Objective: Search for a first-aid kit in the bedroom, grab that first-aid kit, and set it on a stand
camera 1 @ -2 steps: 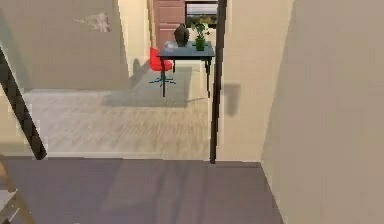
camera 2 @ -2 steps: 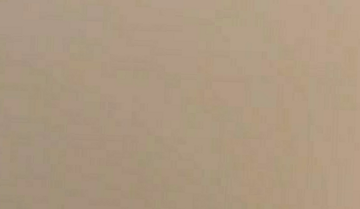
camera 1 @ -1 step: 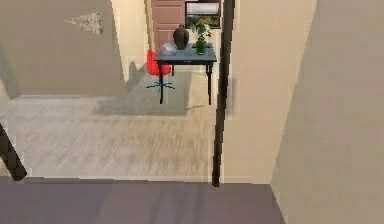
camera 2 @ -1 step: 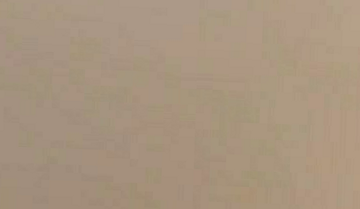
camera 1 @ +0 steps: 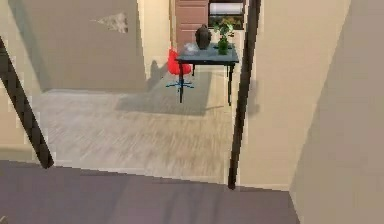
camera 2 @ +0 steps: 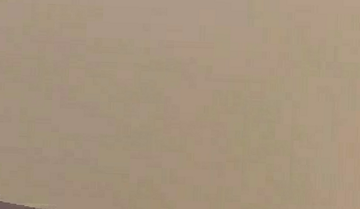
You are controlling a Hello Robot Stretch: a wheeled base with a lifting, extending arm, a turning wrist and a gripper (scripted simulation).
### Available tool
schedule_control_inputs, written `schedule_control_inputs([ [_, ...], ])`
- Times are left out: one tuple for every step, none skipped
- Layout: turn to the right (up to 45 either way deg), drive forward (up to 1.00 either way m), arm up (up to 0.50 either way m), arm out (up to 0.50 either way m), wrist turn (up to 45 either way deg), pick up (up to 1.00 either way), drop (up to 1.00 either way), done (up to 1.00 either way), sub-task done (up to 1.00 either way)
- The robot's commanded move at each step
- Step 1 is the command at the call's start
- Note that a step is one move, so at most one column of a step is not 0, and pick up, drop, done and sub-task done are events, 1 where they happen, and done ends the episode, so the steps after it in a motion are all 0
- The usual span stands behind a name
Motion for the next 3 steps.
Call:
schedule_control_inputs([
  [0.0, 1.0, 0.0, 0.0, 0.0, 0.0, 0.0, 0.0, 0.0],
  [-6.0, 0.0, 0.0, 0.0, 0.0, 0.0, 0.0, 0.0, 0.0],
  [0.0, 0.2, 0.0, 0.0, 0.0, 0.0, 0.0, 0.0, 0.0],
])
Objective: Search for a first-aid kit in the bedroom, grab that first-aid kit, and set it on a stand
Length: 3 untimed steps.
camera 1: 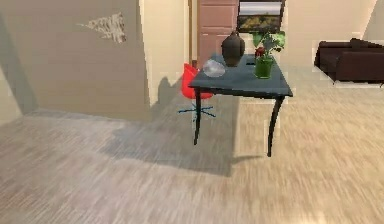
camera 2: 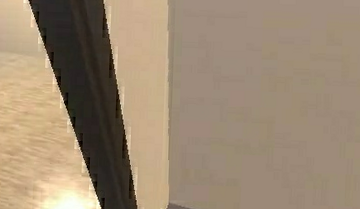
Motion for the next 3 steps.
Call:
schedule_control_inputs([
  [12.0, 0.0, 0.0, 0.0, 0.0, 0.0, 0.0, 0.0, 0.0],
  [0.0, 0.4, 0.0, 0.0, 0.0, 0.0, 0.0, 0.0, 0.0],
  [6.0, 0.0, 0.0, 0.0, 0.0, 0.0, 0.0, 0.0, 0.0],
])
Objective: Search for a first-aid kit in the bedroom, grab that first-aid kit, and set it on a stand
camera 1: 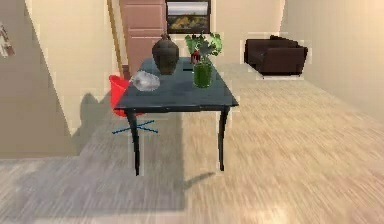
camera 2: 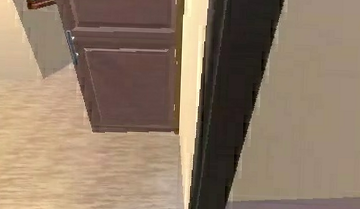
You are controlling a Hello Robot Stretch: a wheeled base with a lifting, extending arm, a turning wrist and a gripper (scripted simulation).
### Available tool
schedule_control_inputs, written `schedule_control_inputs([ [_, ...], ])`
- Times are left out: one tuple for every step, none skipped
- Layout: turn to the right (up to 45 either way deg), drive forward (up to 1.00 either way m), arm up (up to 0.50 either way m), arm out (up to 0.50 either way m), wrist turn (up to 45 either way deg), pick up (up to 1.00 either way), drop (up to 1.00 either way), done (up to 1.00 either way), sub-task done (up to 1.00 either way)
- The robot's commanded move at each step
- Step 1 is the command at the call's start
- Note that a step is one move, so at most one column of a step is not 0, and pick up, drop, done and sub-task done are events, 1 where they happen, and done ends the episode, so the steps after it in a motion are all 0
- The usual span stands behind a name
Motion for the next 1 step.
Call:
schedule_control_inputs([
  [0.0, 0.4, 0.0, 0.0, 0.0, 0.0, 0.0, 0.0, 0.0],
])
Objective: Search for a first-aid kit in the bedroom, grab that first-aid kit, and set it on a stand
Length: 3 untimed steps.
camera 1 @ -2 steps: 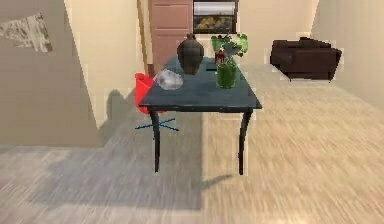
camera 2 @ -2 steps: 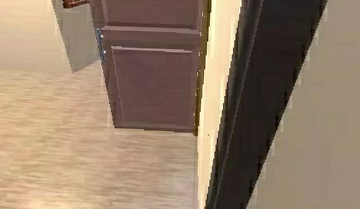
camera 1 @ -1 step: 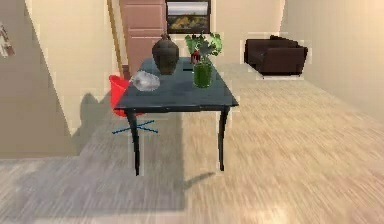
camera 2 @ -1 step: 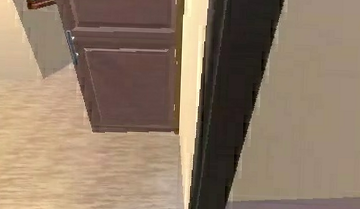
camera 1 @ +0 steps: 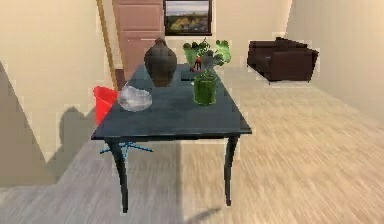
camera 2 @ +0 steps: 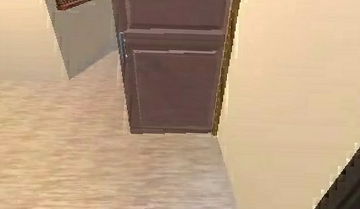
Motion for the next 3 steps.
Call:
schedule_control_inputs([
  [45.0, 0.0, 0.0, 0.0, 0.0, 0.0, 0.0, 0.0, 0.0],
  [3.0, 0.0, 0.0, 0.0, 0.0, 0.0, 0.0, 0.0, 0.0],
  [0.0, 0.95, 0.0, 0.0, 0.0, 0.0, 0.0, 0.0, 0.0],
])
